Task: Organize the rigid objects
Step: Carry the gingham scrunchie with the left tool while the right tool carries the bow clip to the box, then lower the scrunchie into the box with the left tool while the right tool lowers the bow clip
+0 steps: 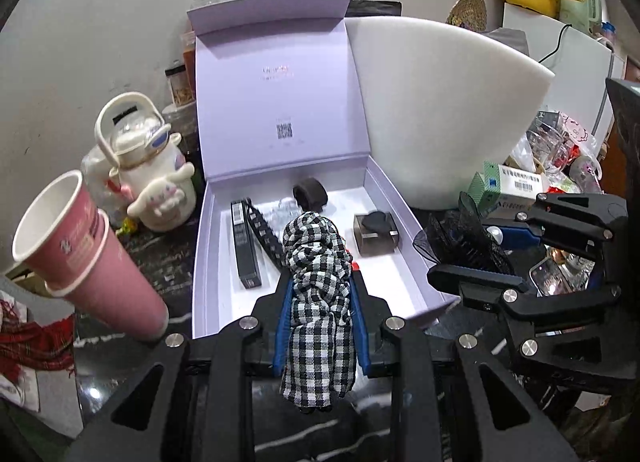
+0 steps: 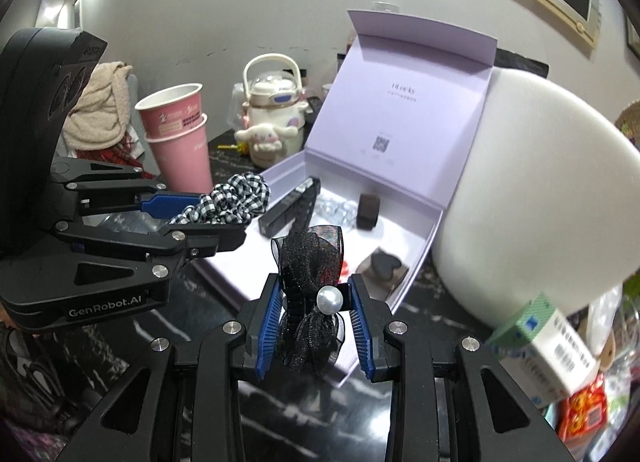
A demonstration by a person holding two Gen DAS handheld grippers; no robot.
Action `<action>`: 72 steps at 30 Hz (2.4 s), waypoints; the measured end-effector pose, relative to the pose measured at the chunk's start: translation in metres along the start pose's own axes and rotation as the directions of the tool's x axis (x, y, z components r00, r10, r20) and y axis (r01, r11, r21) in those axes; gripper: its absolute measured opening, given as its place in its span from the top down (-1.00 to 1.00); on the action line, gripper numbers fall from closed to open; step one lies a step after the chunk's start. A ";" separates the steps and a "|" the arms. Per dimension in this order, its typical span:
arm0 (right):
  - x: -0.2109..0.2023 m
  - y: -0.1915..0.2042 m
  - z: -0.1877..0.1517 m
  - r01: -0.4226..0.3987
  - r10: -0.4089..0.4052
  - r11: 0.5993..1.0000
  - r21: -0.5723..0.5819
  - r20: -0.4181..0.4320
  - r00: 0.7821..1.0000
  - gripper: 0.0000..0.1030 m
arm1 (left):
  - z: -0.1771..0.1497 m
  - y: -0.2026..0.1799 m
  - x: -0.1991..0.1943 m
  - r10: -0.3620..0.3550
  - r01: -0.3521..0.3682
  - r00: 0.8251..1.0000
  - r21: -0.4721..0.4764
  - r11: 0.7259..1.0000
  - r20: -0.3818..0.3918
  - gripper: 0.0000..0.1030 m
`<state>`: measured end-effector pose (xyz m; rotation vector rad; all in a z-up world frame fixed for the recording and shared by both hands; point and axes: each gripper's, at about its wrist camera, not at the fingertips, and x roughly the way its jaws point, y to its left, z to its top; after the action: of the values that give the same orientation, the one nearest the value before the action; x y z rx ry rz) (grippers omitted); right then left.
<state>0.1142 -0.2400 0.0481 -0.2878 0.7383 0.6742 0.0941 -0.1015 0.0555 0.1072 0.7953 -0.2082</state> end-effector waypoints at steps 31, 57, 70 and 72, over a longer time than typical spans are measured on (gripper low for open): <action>0.078 -0.068 0.064 0.023 -0.023 1.000 0.012 0.002 1.000 0.36 | 0.068 0.031 0.096 0.009 -0.008 1.000 0.083 0.996 -0.013 0.50; 0.154 -0.075 0.055 0.049 -0.050 0.999 -0.008 -0.136 0.989 0.36 | 0.065 0.023 0.178 -0.031 0.044 0.987 0.082 0.996 -0.156 0.50; 0.169 -0.075 0.047 0.035 -0.030 0.999 0.018 -0.203 0.979 0.35 | 0.075 0.019 0.202 -0.033 0.051 0.975 0.074 0.996 -0.221 0.50; 0.170 -0.075 0.048 0.033 -0.028 0.999 0.020 -0.203 0.979 0.35 | 0.074 0.015 0.200 -0.034 0.050 0.975 0.068 0.996 -0.220 0.50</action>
<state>0.2808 -0.1956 -0.0360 -0.3496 0.9344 0.6125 0.2859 -0.1286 -0.0364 0.1850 1.0105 -0.2691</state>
